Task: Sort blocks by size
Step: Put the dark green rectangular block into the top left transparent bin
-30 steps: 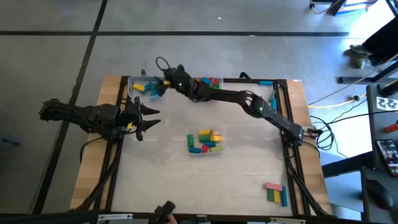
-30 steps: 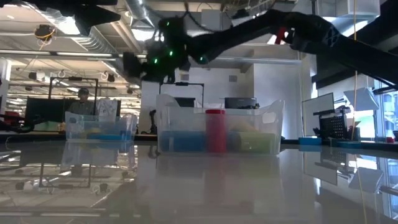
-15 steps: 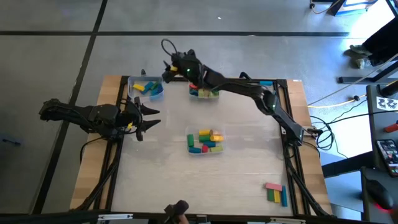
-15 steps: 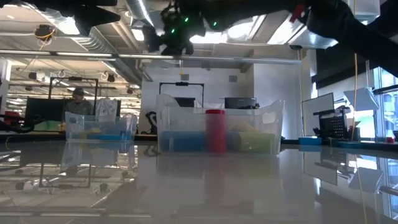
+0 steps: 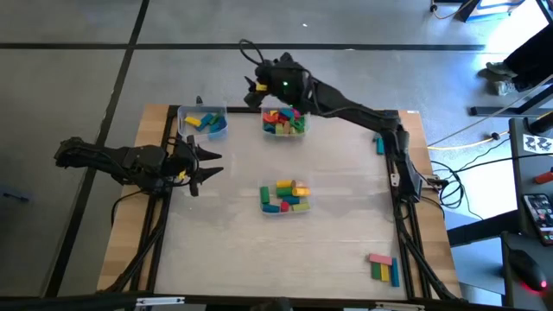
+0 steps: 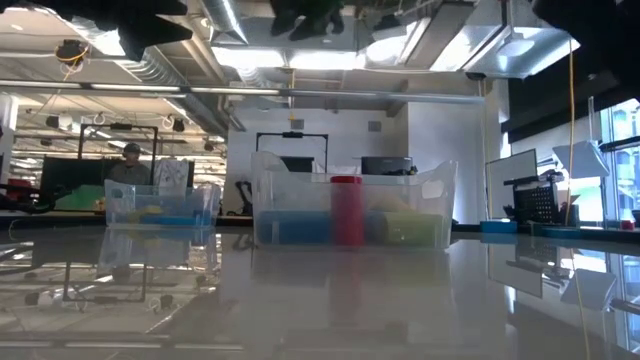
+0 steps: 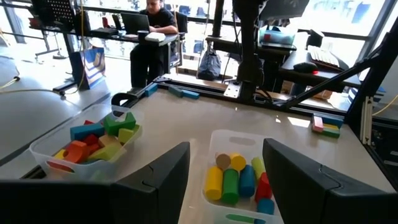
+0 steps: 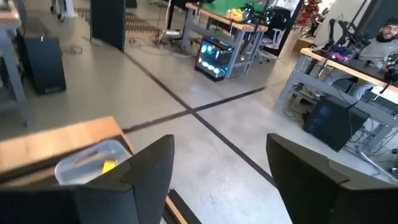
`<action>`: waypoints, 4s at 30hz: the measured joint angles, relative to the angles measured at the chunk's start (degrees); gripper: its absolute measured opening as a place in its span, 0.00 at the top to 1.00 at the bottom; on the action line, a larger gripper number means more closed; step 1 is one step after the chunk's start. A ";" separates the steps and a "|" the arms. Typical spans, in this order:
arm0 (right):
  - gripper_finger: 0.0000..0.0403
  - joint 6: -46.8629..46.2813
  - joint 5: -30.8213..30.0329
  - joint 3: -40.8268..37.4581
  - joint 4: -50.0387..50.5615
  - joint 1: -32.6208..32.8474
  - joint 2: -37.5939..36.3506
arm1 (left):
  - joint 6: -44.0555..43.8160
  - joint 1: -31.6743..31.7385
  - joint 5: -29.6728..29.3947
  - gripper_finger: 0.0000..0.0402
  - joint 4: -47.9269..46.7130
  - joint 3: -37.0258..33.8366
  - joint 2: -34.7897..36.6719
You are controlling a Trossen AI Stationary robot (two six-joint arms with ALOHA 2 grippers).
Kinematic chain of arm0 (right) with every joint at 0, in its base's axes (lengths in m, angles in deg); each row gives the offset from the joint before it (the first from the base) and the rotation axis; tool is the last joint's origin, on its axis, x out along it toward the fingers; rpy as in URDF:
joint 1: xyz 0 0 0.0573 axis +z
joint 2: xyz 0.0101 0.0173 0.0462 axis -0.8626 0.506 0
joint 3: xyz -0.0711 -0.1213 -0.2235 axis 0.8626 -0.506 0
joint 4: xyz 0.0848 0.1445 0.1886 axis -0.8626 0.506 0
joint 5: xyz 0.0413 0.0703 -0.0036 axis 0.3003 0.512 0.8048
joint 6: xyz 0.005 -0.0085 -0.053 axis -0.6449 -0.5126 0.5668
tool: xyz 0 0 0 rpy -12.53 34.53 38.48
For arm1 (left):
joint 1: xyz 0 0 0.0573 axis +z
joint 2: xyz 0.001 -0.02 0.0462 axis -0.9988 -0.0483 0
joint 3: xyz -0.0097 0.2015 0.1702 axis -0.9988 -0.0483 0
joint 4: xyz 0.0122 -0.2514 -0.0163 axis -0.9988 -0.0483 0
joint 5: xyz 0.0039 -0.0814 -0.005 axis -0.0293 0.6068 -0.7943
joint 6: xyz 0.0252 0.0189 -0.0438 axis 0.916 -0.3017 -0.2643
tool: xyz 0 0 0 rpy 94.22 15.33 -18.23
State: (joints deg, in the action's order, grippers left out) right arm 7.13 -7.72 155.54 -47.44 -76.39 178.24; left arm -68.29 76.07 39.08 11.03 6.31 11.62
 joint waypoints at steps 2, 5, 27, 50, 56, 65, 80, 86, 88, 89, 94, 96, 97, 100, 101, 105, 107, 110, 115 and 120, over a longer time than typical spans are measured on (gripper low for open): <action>0.37 0.64 -0.03 0.00 4.17 -0.01 -1.96 | 0.01 0.00 0.00 0.51 0.03 0.00 0.00; 0.37 0.70 -0.03 0.00 11.74 0.24 -4.54 | 0.01 0.00 0.00 0.51 0.02 0.00 -0.02; 0.37 -18.02 -24.54 -0.01 60.64 2.90 -13.15 | 0.51 0.00 -0.02 0.51 0.55 0.01 -0.01; 0.37 -44.83 -18.53 -50.11 58.85 -10.77 -41.20 | 1.63 0.00 -0.02 0.51 0.92 0.02 -0.02; 0.37 -48.37 -12.61 -61.31 55.38 -15.37 -41.72 | 1.63 0.00 -0.02 0.51 0.92 0.02 -0.02; 0.40 -44.03 -9.74 -73.80 47.11 -22.47 -41.40 | 1.54 0.00 -0.02 0.51 0.87 0.02 -0.02; 0.97 -35.19 -4.45 -85.61 25.56 -30.35 -41.41 | 1.63 0.00 -0.02 0.51 0.74 0.02 -0.07; 0.96 -34.88 -5.40 -86.53 21.70 -30.52 -41.37 | 1.72 0.00 -0.02 0.51 0.43 0.02 -0.09; 0.96 -34.63 -5.45 -86.74 20.43 -30.50 -41.33 | 1.76 0.01 -0.02 0.51 0.44 0.02 -0.09; 0.97 -33.99 -5.74 -86.93 20.41 -30.50 -41.05 | 1.78 0.00 -0.02 0.51 0.44 0.02 -0.11; 0.99 -32.30 -9.93 -87.52 22.07 -29.90 -37.24 | 1.78 0.01 -0.02 0.51 0.44 0.02 -0.11; 0.98 -32.23 -11.71 -87.58 22.61 -29.19 -34.80 | 1.78 0.00 -0.02 0.51 0.44 0.02 -0.13; 0.98 -32.08 -12.04 -87.58 22.53 -29.16 -33.62 | 1.80 0.02 -0.02 0.51 0.42 0.02 -0.11; 0.98 -31.25 -12.78 -87.58 21.41 -29.36 -29.88 | 1.80 0.02 -0.02 0.51 0.03 0.02 -0.11; 0.98 -31.07 -13.41 -87.58 20.88 -29.36 -28.76 | 1.80 0.00 -0.02 0.51 -0.09 0.02 -0.11; 0.98 -31.06 -17.02 -87.58 19.65 -29.36 -26.06 | 1.80 0.00 -0.02 0.51 -1.04 0.02 -0.13; 0.98 -30.96 -17.41 -87.58 19.18 -29.36 -25.53 | 1.80 0.00 -0.02 0.51 -1.36 0.02 -0.13; 0.98 -29.87 -17.53 -87.58 18.09 -29.36 -25.25 | 1.82 0.00 -0.02 0.51 -1.29 0.02 -0.11; 0.98 -27.50 -17.34 -87.56 16.29 -29.36 -25.26 | 1.78 0.00 -0.02 0.51 -1.29 0.02 -0.11; 0.98 -23.43 -14.86 -87.49 15.90 -28.81 -25.35 | 1.71 0.01 -0.02 0.51 -1.29 0.02 -0.11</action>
State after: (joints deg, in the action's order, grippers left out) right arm -16.30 -22.58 68.05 -31.55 -105.21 152.89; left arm -66.58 76.08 39.06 9.74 6.34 11.51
